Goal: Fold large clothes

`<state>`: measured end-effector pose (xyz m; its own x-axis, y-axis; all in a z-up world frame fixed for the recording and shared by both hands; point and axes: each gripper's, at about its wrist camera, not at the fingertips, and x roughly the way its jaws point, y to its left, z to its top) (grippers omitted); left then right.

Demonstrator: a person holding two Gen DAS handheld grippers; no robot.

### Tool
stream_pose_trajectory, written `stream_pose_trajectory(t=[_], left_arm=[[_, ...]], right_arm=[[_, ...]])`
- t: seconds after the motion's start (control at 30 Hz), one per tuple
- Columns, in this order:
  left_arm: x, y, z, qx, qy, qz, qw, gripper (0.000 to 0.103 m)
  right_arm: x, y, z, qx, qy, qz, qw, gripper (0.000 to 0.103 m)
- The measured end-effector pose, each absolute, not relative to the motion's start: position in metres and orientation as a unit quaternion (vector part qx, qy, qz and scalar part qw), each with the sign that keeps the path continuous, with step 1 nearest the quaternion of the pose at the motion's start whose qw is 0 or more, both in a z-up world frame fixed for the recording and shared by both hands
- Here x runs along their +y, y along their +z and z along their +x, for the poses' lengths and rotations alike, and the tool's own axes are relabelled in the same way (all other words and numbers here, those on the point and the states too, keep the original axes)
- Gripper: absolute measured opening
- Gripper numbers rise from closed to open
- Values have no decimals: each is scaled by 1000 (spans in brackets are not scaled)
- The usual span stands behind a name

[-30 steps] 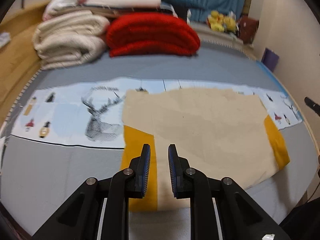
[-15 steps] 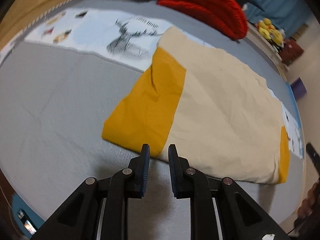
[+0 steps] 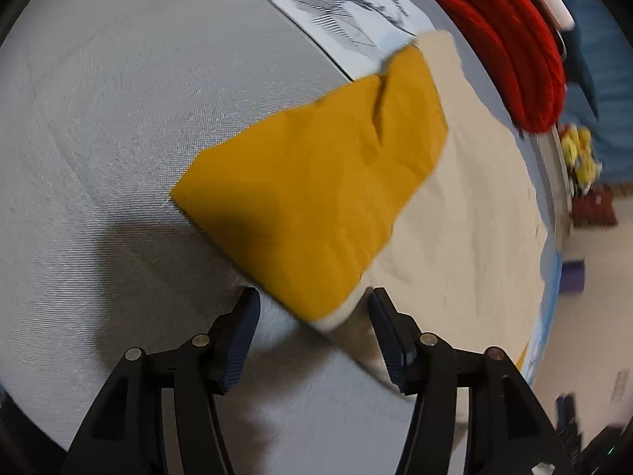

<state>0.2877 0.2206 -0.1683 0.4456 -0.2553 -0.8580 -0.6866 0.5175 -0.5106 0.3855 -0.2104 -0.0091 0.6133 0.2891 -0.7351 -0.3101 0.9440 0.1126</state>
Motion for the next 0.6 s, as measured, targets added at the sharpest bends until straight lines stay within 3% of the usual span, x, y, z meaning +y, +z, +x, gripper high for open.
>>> stream_pose_trajectory(t=[0.23, 0.37, 0.4, 0.47, 0.6], left_arm=[[218, -171, 294, 483, 178, -469, 718, 55], [216, -170, 296, 469, 192, -472, 721, 54], [215, -170, 296, 464, 194, -473, 723, 49], [216, -170, 299, 458, 196, -475, 725, 39], [219, -166, 298, 445, 195, -484, 728, 17]], right_arm=[[-214, -10, 388, 412, 171, -9, 895, 52], [-212, -15, 391, 425, 184, -4, 886, 36], [-211, -17, 392, 430, 191, 0, 883, 26], [-207, -21, 393, 439, 206, 8, 875, 17], [-191, -31, 392, 452, 237, 1, 860, 17]])
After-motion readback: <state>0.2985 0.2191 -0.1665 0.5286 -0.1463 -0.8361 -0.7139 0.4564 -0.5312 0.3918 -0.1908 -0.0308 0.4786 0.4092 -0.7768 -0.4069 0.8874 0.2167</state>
